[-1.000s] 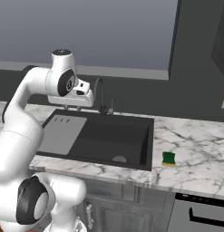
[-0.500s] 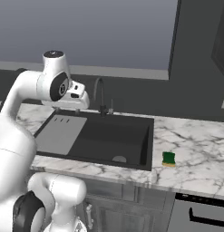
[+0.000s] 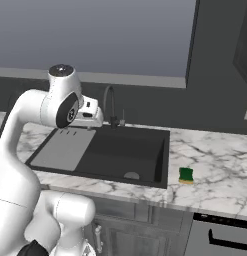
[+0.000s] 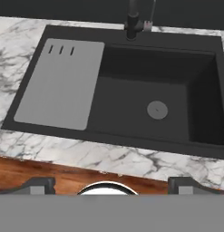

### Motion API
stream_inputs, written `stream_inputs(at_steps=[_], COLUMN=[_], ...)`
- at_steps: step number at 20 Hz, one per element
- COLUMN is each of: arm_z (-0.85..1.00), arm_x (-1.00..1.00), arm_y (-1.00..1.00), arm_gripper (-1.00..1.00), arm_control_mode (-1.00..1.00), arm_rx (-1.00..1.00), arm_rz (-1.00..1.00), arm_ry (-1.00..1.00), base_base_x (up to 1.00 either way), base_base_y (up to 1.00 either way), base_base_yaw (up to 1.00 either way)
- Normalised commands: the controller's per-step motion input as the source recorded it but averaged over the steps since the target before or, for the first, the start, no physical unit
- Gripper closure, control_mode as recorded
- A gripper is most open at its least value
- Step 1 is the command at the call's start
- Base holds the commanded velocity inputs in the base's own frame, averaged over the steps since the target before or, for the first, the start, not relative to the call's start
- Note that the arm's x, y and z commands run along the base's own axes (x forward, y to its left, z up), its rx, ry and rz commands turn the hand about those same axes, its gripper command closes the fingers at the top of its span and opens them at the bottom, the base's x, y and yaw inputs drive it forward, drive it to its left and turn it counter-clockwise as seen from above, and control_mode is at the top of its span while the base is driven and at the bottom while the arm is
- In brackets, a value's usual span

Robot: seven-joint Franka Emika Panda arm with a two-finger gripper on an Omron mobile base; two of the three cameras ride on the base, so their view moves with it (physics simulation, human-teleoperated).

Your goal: Soak the sponge with water for a few seconds and then drop it inside the sink.

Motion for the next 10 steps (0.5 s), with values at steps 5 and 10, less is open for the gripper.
stream_inputs(at_steps=[5, 10], arm_z=[0.0, -0.01], arm_x=[-0.03, 0.0], arm_y=[-0.44, -0.38], arm_gripper=[-1.0, -1.0], arm_control_mode=[-1.0, -1.0], arm_rx=[0.05, 0.04], arm_rz=[0.09, 0.09], arm_ry=[-0.16, -0.19], base_base_x=[0.0, 0.0], base_base_y=[0.0, 0.0], base_base_yaw=[0.0, 0.0])
